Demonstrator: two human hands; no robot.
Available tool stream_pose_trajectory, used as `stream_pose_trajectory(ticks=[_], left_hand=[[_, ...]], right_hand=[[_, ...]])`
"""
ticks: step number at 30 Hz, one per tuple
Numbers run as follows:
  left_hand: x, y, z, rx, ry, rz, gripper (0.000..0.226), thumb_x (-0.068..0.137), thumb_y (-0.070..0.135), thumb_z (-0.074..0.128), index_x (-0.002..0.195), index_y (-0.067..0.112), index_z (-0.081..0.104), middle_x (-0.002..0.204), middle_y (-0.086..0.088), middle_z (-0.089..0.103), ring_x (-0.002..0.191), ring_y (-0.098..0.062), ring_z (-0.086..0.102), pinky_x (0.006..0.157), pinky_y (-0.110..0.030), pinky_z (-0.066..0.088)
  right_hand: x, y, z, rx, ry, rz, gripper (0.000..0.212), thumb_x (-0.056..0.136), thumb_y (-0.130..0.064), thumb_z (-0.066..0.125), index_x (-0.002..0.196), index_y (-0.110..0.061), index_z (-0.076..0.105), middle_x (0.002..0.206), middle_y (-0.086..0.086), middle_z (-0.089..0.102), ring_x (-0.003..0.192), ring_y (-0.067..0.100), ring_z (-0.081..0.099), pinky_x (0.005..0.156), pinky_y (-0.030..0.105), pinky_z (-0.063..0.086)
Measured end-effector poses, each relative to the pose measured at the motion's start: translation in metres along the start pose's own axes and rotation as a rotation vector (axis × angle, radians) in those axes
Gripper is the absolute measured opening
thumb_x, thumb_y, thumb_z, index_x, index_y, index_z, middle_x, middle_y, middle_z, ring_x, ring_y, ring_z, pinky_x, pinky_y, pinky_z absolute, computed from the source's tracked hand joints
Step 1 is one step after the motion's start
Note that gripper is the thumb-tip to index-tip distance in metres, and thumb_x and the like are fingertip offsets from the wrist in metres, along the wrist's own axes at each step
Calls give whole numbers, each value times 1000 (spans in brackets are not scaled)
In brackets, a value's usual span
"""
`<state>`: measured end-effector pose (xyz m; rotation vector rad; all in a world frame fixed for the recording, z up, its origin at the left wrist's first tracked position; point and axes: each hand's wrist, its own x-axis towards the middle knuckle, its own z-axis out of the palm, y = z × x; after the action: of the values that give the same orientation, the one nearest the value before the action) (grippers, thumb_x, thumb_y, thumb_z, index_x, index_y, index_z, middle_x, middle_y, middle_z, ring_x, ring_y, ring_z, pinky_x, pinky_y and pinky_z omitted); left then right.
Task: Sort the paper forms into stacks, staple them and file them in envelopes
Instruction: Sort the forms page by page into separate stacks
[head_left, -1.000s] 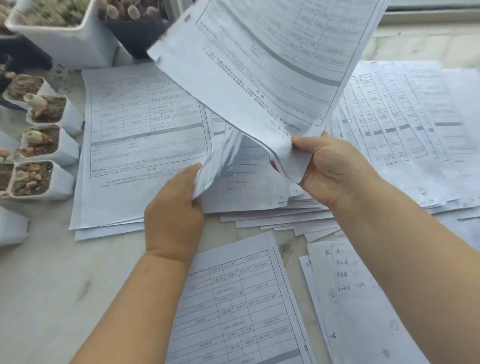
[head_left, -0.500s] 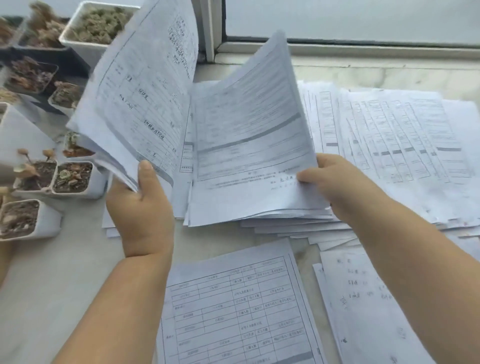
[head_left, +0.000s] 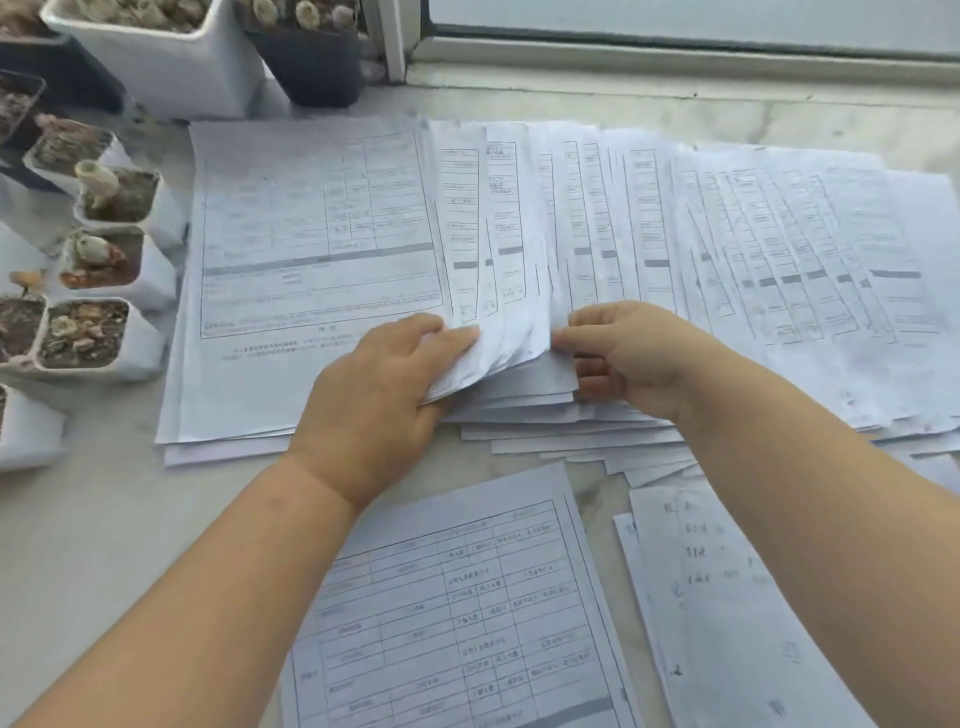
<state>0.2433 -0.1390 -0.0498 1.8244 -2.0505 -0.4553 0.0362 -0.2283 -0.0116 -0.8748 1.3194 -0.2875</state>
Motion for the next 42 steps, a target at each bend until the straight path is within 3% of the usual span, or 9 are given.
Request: stream_pose_trajectory(ticks=[7,11,15,17,22,28,36,39,42], left_hand=[[3,0,6,-46,43,-8,54,81,63,47,120,30,64,123,9,62,114,-17,54,82,-32,47],[4,4,6,-26,114,-19,38,92,50,39,88,19,60,91,9,62,86,-21,57,59,-27,38],[5,5,4,-91,149,-174,31,91,46,36,69,24,35,60,13,35,64,-21,38,57,-29,23],[6,5,4,-100,110,-154,32,89,53,33,70,28,39,63,14,43,68,-18,42,59,-29,28],[6,7,4,-124,76,-99,54,80,67,43,110,29,67,112,16,66,107,-10,58,80,-26,45],[6,5,4,-68,79,-108,47,89,59,32,87,23,63,84,12,60,83,-12,53,62,-31,42],[8,10,2,-79,86,-232,38,88,46,36,60,22,25,56,6,34,62,-24,37,50,-28,22],[8,9,1,-88,49,-246,41,84,57,36,81,21,57,75,5,59,80,-26,54,61,-31,30],[4,11,-5,-55,-108,-86,52,77,73,41,116,42,55,123,17,57,114,-9,50,78,-28,37]], right_hand=[[9,4,13,-156,163,-87,35,82,-34,77,69,-16,49,62,6,64,52,22,61,68,48,55],[7,2,11,-135,125,-107,30,86,-31,73,68,-15,54,62,3,64,54,17,59,57,28,52],[-3,-4,0,-55,-19,-86,15,92,-13,65,77,-9,63,62,0,69,52,10,64,49,18,50],[-1,-3,1,-106,25,-100,17,90,-16,67,77,-8,62,61,2,69,52,13,64,50,21,53],[10,-2,11,-207,157,-131,29,84,-32,75,72,-12,59,63,8,67,53,21,58,58,32,51],[8,0,8,-196,137,-129,24,86,-28,73,75,-10,62,58,4,65,49,16,56,55,27,49],[1,-5,4,-136,67,-98,18,92,-14,66,74,-12,64,54,-3,65,47,8,59,48,18,50],[3,-7,7,-293,180,-136,19,91,-20,67,73,-14,66,59,-2,65,49,10,57,52,22,50],[-9,1,0,-490,371,-208,14,91,-19,59,83,-12,67,65,-4,67,49,8,55,51,23,48]])
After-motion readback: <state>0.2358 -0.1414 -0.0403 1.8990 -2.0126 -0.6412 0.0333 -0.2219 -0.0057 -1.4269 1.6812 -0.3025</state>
